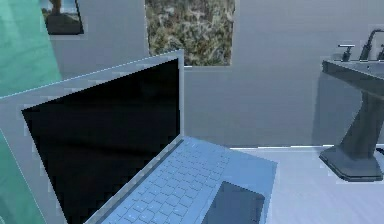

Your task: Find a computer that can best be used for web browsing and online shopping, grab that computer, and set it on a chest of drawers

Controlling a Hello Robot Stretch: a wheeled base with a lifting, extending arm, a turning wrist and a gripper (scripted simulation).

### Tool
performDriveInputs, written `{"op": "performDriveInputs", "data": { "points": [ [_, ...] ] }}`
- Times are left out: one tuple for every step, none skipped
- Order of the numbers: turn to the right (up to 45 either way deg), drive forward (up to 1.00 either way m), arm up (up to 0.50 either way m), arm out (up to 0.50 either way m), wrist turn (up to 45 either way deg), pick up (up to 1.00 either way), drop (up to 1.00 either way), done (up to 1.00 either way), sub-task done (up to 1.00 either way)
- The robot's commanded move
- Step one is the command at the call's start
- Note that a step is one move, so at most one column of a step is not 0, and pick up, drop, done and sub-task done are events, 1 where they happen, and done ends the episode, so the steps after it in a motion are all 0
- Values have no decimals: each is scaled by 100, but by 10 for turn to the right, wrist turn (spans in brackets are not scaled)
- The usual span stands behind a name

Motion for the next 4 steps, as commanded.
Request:
{"op": "performDriveInputs", "data": {
  "points": [
    [450,0,0,0,0,0,0,0,0],
    [90,0,0,0,0,0,0,0,0],
    [0,40,0,0,0,0,0,0,0],
    [180,0,0,0,0,0,0,0,0]
  ]
}}
